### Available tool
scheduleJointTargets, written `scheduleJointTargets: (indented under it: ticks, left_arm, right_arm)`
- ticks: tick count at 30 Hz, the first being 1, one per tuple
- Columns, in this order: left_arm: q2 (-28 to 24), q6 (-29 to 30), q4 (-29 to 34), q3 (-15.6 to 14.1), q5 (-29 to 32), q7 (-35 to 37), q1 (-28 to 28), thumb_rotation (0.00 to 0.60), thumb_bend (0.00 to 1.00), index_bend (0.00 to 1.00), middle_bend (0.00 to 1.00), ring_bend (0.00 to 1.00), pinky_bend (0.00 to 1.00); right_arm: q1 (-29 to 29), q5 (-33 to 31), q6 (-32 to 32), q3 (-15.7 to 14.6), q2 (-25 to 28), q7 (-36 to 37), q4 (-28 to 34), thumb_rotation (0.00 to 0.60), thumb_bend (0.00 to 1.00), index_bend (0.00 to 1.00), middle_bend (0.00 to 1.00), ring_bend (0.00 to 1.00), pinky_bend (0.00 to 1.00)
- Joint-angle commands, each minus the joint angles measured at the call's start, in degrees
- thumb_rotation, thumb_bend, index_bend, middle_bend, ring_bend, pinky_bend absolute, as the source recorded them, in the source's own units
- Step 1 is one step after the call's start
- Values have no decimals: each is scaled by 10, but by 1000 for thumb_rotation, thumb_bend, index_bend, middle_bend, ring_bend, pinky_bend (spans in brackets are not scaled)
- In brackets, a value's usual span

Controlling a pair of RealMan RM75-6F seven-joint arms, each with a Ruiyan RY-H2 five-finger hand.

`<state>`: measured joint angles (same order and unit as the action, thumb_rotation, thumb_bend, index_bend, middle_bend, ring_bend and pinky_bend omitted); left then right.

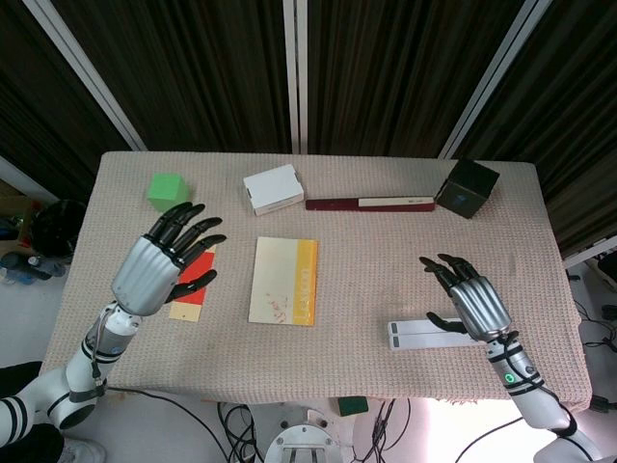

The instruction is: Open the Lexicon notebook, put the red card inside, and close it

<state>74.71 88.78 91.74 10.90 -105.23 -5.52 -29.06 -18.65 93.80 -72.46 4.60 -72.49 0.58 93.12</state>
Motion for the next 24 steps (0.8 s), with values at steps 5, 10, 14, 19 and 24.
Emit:
scheduleJointTargets:
  ticks: [5, 10, 14, 19, 24]
  left_arm:
    - [0, -13, -13, -8, 14, 7, -2, 600, 142, 303, 230, 118, 178]
    - [-7, -35, -35, -15, 41, 1, 1, 600, 142, 303, 230, 119, 198]
    - [-10, -71, -57, -30, 58, 5, -2, 600, 141, 303, 230, 119, 201]
    - [20, -130, -90, -42, 69, 2, -28, 600, 142, 302, 230, 119, 203]
    - [67, -190, -135, -46, 71, 6, -72, 600, 141, 292, 222, 119, 208]
  right_arm:
    - [-22, -13, 24, 3, -18, -9, -5, 600, 160, 124, 258, 121, 190]
    - [-11, -21, 11, -5, -6, 0, -7, 600, 160, 124, 258, 121, 191]
    - [8, -10, -26, -14, 14, 27, -3, 600, 160, 130, 267, 121, 195]
    - [33, -15, -71, -13, 35, 61, -11, 600, 160, 170, 279, 133, 211]
    - [50, -31, -96, -7, 56, 71, -2, 600, 160, 172, 280, 133, 213]
